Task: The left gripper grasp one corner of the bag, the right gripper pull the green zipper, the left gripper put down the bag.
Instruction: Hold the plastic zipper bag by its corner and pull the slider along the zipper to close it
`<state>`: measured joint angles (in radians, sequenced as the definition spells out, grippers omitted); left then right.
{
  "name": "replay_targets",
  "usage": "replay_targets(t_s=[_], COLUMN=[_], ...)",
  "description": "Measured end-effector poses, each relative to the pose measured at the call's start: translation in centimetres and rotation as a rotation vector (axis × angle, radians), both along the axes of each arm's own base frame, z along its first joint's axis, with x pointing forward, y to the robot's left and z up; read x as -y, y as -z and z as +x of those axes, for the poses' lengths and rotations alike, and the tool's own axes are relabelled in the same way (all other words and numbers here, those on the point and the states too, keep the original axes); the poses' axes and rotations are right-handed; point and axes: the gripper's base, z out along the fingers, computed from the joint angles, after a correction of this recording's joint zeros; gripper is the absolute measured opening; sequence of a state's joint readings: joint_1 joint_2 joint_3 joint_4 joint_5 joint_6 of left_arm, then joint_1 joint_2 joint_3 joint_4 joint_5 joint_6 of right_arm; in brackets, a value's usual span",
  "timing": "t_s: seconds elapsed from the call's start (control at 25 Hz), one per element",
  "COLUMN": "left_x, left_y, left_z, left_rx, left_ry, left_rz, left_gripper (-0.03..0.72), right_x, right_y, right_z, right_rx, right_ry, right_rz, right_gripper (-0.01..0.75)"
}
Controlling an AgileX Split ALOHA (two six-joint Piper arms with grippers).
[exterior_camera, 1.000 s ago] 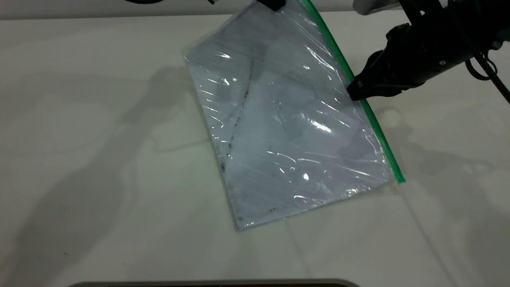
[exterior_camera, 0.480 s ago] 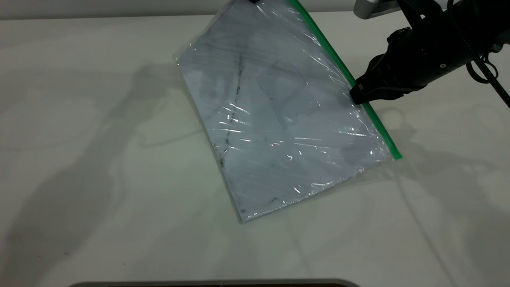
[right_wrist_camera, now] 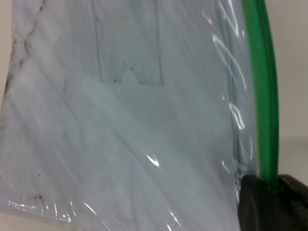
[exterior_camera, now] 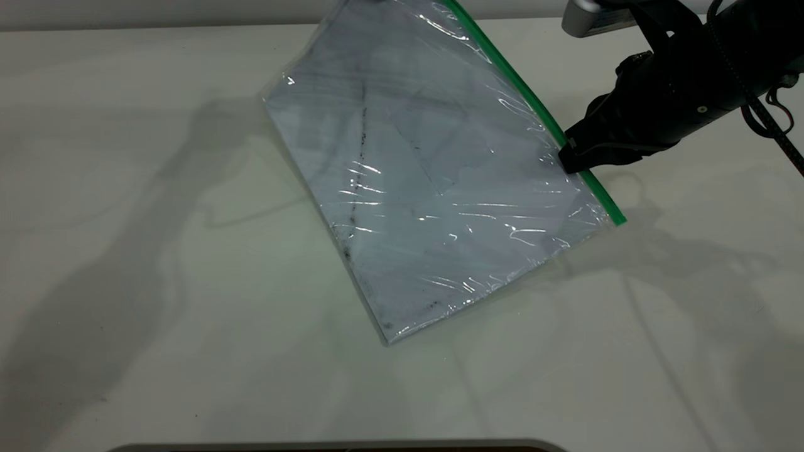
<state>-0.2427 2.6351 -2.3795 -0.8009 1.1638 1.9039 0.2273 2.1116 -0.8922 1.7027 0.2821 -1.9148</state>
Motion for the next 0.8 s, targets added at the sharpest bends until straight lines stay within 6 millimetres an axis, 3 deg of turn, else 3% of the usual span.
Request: replay_targets(t_s=[0.8], left_x=[-2.8], left_y=[0.5], left_z=[0.8], left_rx=[-0.02], left_ry=[-0.073], left_rz=[0.076], left_gripper=[0.053], right_x=[0.1], right_y=[0.2], right_z=[-0.4], right_rx=[-0.077], right_ry=[0.061], right_rz=[0.01], right_gripper=[0.044])
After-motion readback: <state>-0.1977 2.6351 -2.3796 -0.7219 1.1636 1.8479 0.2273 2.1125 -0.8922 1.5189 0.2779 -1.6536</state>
